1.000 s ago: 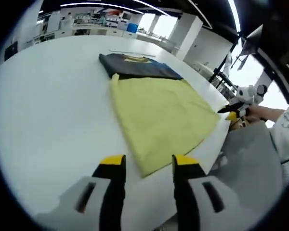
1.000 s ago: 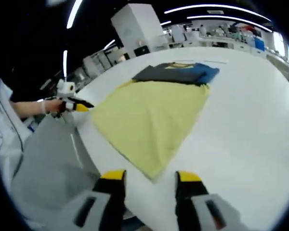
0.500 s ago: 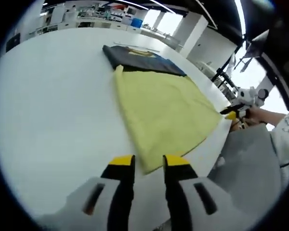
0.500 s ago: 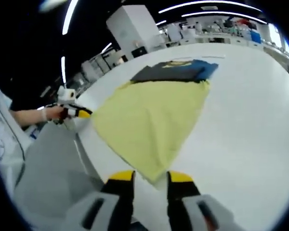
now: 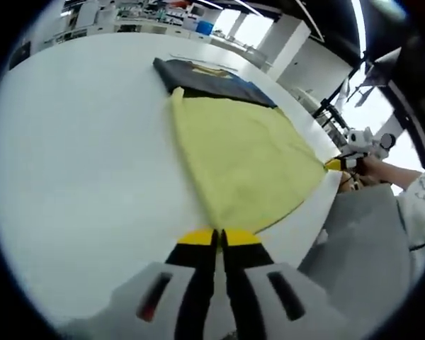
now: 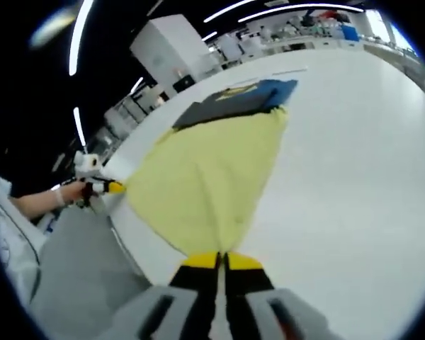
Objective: Fold the garment on the visible template until the final outline fits inside the template.
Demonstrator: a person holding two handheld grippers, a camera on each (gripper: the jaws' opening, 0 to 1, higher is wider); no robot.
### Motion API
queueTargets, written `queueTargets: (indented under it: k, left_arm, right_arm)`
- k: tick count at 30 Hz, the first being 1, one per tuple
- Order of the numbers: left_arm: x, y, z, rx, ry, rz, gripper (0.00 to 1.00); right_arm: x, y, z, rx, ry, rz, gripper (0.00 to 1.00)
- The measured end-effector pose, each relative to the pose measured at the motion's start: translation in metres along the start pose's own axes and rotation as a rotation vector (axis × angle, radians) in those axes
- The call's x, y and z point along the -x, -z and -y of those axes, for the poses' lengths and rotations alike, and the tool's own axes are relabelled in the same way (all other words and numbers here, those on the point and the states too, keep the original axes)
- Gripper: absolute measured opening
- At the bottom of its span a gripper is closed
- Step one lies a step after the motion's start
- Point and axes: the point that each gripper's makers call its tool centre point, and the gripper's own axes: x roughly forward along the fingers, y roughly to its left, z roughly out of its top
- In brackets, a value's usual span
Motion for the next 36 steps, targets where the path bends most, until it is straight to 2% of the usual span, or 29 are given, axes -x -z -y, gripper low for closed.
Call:
queueTargets:
  k: [2, 5, 7, 10, 13, 15, 23, 27, 31, 33, 34, 35, 36]
  left_arm:
    - [0.003, 0.000, 0.005, 0.001, 0.038, 0.013, 0.00]
    - [0.003, 0.002, 0.011, 0.020, 0.057, 0.007, 0.00]
    - [0.006, 0.008, 0.018, 0.044, 0.087, -0.019, 0.00]
    - [0.011, 0.019, 0.027, 0.033, 0.131, -0.070, 0.00]
    - [0.016, 0.034, 0.040, 0.048, 0.186, -0.137, 0.00]
    - [0.019, 0.041, 0.046, 0.044, 0.207, -0.161, 0.00]
    - [0.030, 0.060, 0.062, 0.080, 0.269, -0.229, 0.00]
    - [0.028, 0.067, 0.059, 0.089, 0.271, -0.263, 0.00]
    - [0.032, 0.062, 0.062, 0.089, 0.286, -0.255, 0.00]
    - [0.035, 0.053, 0.063, 0.101, 0.311, -0.232, 0.00]
    - [0.037, 0.048, 0.065, 0.109, 0.324, -0.213, 0.00]
    - [0.038, 0.036, 0.067, 0.130, 0.338, -0.160, 0.00]
    - [0.039, 0.033, 0.069, 0.135, 0.337, -0.148, 0.00]
  right_arm:
    - [0.003, 0.002, -0.002, -0.010, -0.004, 0.000, 0.00]
    - [0.007, 0.004, -0.001, -0.023, -0.005, -0.001, 0.00]
    - [0.012, 0.007, -0.002, -0.035, -0.009, -0.002, 0.00]
    - [0.020, 0.010, 0.001, -0.047, -0.020, -0.010, 0.00]
    - [0.029, 0.020, -0.004, -0.052, -0.027, -0.023, 0.00]
    - [0.034, 0.025, -0.006, -0.059, -0.033, -0.035, 0.00]
    - [0.049, 0.048, -0.010, -0.090, -0.048, -0.065, 0.00]
    - [0.048, 0.058, -0.007, -0.106, -0.051, -0.086, 0.00]
    - [0.052, 0.052, -0.013, -0.125, -0.061, -0.074, 0.00]
    - [0.056, 0.047, -0.014, -0.145, -0.075, -0.060, 0.00]
    - [0.058, 0.044, -0.015, -0.152, -0.080, -0.055, 0.00]
    - [0.060, 0.040, -0.017, -0.162, -0.089, -0.042, 0.00]
    - [0.061, 0.039, -0.018, -0.165, -0.092, -0.039, 0.00]
